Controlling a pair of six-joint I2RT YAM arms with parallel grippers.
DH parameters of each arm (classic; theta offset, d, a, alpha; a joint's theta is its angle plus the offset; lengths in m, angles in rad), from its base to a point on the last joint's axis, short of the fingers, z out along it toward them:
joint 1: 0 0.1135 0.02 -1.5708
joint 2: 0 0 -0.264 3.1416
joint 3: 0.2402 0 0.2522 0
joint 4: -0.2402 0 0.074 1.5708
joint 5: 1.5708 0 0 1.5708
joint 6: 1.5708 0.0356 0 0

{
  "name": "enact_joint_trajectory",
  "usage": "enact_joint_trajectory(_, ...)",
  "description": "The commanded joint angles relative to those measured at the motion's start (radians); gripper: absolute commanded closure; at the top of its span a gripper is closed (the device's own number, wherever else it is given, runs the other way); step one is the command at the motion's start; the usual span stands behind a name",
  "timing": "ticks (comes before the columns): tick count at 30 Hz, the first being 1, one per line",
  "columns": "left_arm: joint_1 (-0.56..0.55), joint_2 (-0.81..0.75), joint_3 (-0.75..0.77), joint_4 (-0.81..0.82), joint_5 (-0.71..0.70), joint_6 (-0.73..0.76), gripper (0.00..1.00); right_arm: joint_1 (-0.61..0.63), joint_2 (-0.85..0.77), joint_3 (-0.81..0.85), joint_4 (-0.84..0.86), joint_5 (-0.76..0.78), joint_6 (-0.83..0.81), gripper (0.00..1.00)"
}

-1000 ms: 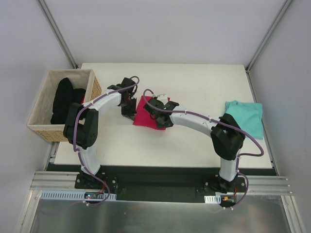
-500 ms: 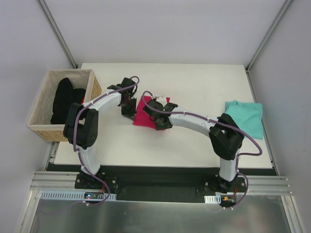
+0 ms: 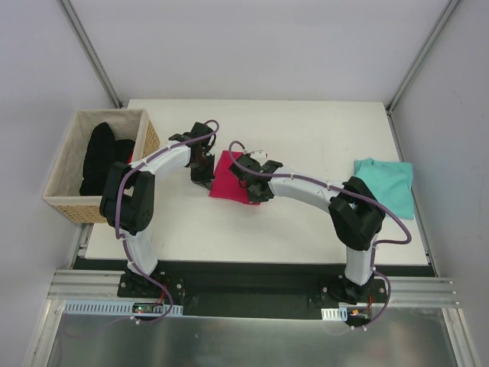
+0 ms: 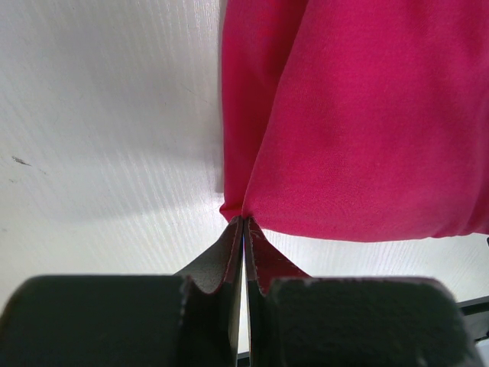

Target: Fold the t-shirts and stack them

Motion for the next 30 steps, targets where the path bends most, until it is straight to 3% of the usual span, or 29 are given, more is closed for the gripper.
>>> enact_joint_trajectory(1, 0.007, -0.015, 0.021, -0.024, -0.004, 0.003, 1.00, -0.011, -0.003, -0.006, 0.006, -0.009, 0.020, 0.90)
enact_joint_trajectory(15, 0.007, -0.012, 0.024, -0.025, -0.006, 0.004, 1.00, -0.021, 0.032, 0.021, 0.003, -0.048, 0.008, 0.85)
enact_joint_trajectory(19, 0.007, -0.009, 0.027, -0.025, -0.007, 0.004, 1.00, -0.019, 0.040, 0.025, 0.003, -0.055, 0.007, 0.90)
enact_joint_trajectory(21, 0.007, -0.007, 0.025, -0.025, -0.006, 0.004, 1.00, -0.021, 0.038, 0.025, 0.003, -0.054, 0.010, 0.99)
enact_joint_trajectory(30, 0.007, 0.004, 0.033, -0.025, -0.004, 0.006, 1.00, -0.024, 0.012, 0.008, 0.005, -0.014, 0.029, 0.99)
